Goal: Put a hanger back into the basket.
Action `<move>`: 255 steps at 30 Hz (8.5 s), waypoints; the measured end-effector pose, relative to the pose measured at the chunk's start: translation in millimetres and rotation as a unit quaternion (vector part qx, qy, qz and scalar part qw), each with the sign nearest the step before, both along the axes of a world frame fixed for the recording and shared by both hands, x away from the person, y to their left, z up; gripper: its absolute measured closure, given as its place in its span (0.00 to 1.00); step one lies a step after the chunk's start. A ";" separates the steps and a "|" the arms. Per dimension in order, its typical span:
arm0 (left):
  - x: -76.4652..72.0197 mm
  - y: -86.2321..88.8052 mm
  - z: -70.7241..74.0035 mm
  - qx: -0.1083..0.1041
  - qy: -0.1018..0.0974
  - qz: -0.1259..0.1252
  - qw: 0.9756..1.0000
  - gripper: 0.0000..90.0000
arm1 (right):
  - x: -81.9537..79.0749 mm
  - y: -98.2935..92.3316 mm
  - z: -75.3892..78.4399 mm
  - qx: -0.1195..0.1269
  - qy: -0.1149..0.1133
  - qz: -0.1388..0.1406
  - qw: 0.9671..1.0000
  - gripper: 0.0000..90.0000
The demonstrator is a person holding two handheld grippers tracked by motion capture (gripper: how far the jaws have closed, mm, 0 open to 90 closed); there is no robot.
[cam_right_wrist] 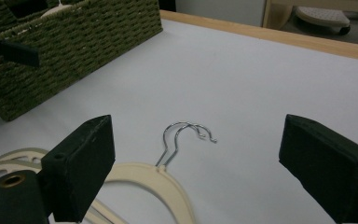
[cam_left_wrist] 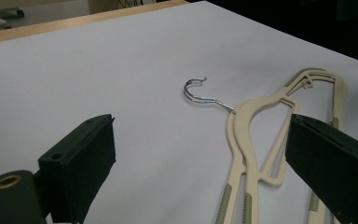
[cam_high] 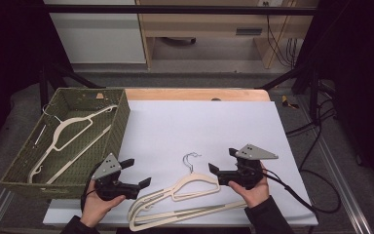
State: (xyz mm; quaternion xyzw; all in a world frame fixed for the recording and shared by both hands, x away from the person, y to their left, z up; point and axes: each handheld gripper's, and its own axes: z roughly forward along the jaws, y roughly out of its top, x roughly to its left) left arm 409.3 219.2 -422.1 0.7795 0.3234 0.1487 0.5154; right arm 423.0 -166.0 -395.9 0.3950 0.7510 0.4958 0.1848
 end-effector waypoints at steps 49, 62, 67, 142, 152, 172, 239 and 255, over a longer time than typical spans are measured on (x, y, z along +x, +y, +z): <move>1.0 -13.2 -15.9 0.026 0.025 -0.026 0.999 0.05 | 49.9 89.0 -77.6 -0.116 0.151 -0.018 0.982 0.91; 1.9 -14.3 -18.1 0.027 0.030 -0.027 0.999 0.05 | 51.3 88.7 -74.6 -0.091 0.178 -0.039 0.979 0.95; 1.8 -15.0 -18.2 0.027 0.029 -0.027 0.999 0.06 | 50.4 87.6 -72.4 -0.086 0.183 -0.044 0.978 0.98; 32.8 -127.9 -48.5 0.054 0.162 -0.122 0.978 0.59 | 26.1 77.9 -38.6 -0.039 0.133 -0.011 0.990 1.00; 30.4 -132.6 -46.7 0.048 0.171 -0.122 0.976 0.79 | 22.8 75.9 -34.0 -0.035 0.120 -0.005 0.992 0.99; 7.4 -121.7 -2.0 -0.016 0.155 -0.121 0.980 0.94 | -4.8 52.7 3.4 -0.003 0.032 0.069 0.997 0.75; 48.6 77.9 165.2 0.021 -0.022 -0.013 0.999 0.95 | -11.3 -67.8 12.2 0.024 -0.062 -0.024 0.998 0.04; 75.0 152.2 155.7 0.027 -0.015 0.038 0.999 0.95 | -9.8 -68.1 9.5 0.024 -0.055 -0.023 0.998 0.04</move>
